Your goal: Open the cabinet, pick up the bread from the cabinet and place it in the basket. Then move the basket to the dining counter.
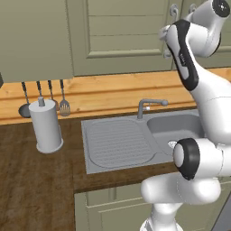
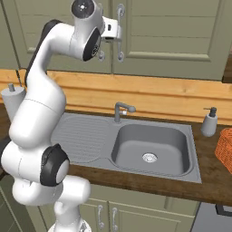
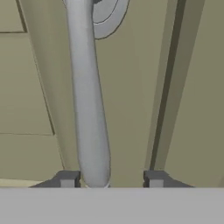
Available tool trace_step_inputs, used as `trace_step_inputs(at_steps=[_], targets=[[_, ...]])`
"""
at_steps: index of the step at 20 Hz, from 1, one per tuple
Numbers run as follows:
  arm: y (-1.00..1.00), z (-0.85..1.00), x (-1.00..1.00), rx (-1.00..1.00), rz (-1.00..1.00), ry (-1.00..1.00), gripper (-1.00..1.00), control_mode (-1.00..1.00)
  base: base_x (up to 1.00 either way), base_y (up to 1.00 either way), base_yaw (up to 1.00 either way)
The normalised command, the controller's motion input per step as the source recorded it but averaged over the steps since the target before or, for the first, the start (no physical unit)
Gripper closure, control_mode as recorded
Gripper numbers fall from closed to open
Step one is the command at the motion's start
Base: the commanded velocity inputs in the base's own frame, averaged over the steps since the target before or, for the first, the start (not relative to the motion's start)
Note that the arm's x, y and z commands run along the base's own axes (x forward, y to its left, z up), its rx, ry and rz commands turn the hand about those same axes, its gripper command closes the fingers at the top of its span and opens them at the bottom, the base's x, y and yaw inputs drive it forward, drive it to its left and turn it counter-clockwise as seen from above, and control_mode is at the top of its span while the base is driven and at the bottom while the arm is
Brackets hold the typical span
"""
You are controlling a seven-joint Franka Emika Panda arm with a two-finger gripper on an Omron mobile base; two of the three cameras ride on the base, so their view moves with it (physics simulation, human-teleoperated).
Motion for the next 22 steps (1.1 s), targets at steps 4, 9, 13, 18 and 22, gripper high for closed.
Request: trace_step_inputs(at_steps=[4,9,13,18,22], targets=[[0.00,-0.12,0.48,0.00,-0.03,0.00,1.00,-1.00,0.00,0.00,0.00],[0.00,0.02,-0.34,0.00,0.00,0.00,1.00,-1.00,0.00,0.00,0.00],[0.00,0.06,-0.95,0.00,-0.01,0.00,1.00,-1.00,0.00,0.00,0.00],[0.00,0.19,-1.00,0.00,-0.07,-0.01,1.00,-1.00,0.00,0.00,0.00],[0.00,0.45,-1.00,0.00,-0.13,0.02,1.00,-1.00,0.00,0.00,0.00]])
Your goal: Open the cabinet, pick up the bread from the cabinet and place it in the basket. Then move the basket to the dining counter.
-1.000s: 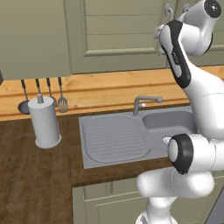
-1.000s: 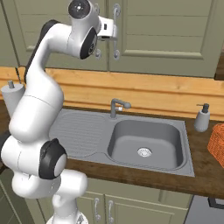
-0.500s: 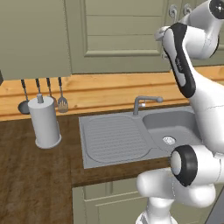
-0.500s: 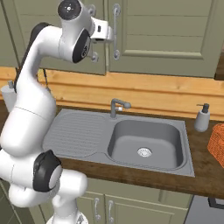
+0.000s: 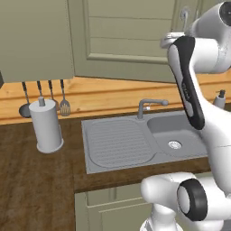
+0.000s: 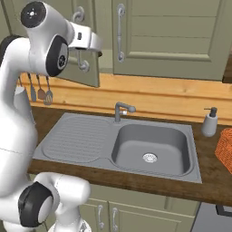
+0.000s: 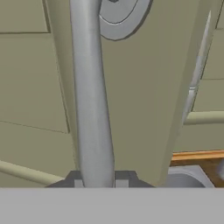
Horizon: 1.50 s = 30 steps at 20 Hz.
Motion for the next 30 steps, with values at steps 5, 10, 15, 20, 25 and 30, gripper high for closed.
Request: trace_step_inputs(at_steps=[5,10,15,20,25,30], targets=[[0.00,0.41,-1.00,-0.01,-0.13,0.01,1.00,-1.00,0.00,0.00,0.00],[0.00,0.40,-1.00,0.00,-0.18,0.00,1.00,-1.00,0.00,0.00,0.00],[0.00,0.36,-1.00,0.00,-0.19,0.00,1.00,-1.00,0.00,0.00,0.00],[0.10,0.37,-0.98,0.00,-0.15,0.00,1.00,-1.00,0.00,0.00,0.00],[-0.01,0.32,-0.61,0.00,-0.06,0.01,-1.00,-1.00,0.00,0.00,0.00],[-0.11,0.25,-0.51,0.00,-0.01,0.00,-1.00,-1.00,0.00,0.00,0.00]])
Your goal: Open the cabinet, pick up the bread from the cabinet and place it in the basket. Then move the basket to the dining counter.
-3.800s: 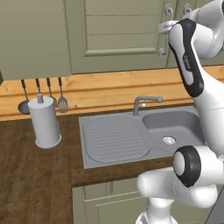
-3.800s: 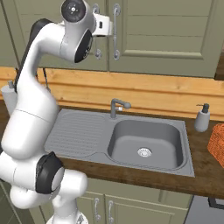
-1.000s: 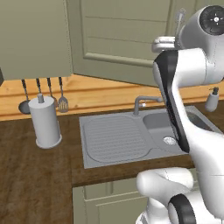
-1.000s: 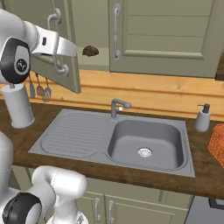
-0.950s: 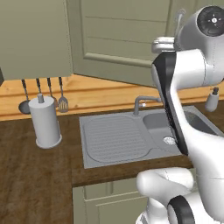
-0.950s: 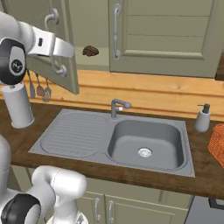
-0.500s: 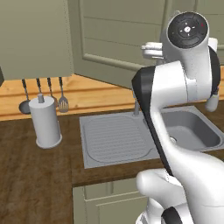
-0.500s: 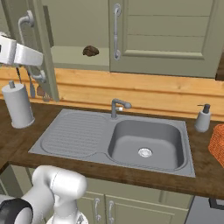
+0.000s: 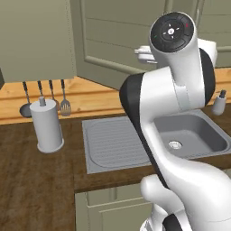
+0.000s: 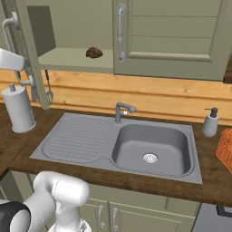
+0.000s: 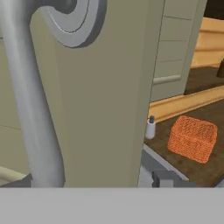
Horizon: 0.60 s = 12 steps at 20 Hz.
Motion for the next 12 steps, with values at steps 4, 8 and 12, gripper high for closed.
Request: trace_step_inputs(at_steps=[4,8,12], targets=[[-0.28,0.22,-0.35,0.00,0.01,0.00,-1.00,-1.00,0.00,0.00,0.00],[-0.19,0.23,-0.26,0.00,0.13,0.00,-1.00,-1.00,0.00,0.00,0.00],[-0.03,0.12,-0.39,0.00,0.26,0.00,-1.00,-1.00,0.00,0.00,0.00]])
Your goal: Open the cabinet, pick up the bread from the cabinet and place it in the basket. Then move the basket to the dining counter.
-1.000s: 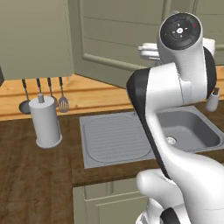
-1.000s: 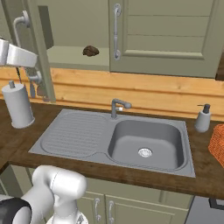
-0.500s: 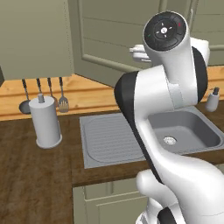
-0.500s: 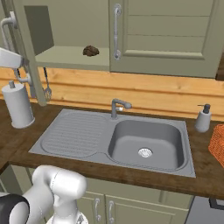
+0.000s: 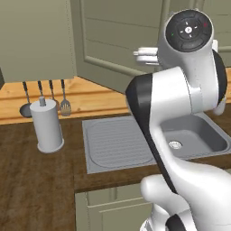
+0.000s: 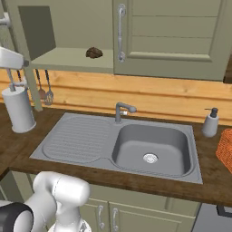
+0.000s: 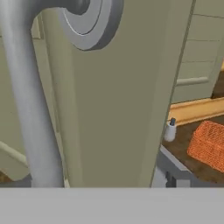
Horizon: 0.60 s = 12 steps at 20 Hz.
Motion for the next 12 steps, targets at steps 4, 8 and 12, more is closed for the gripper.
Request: trace_step_inputs(at_steps=[4,8,12], targets=[[0.00,0.01,-0.49,0.00,0.33,0.00,-1.00,-1.00,0.00,0.00,0.00],[0.00,0.08,-0.39,0.00,0.36,-0.04,-1.00,-1.00,0.00,0.00,0.00],[-0.03,0.10,-0.37,0.00,0.30,-0.04,-1.00,-1.00,0.00,0.00,0.00]])
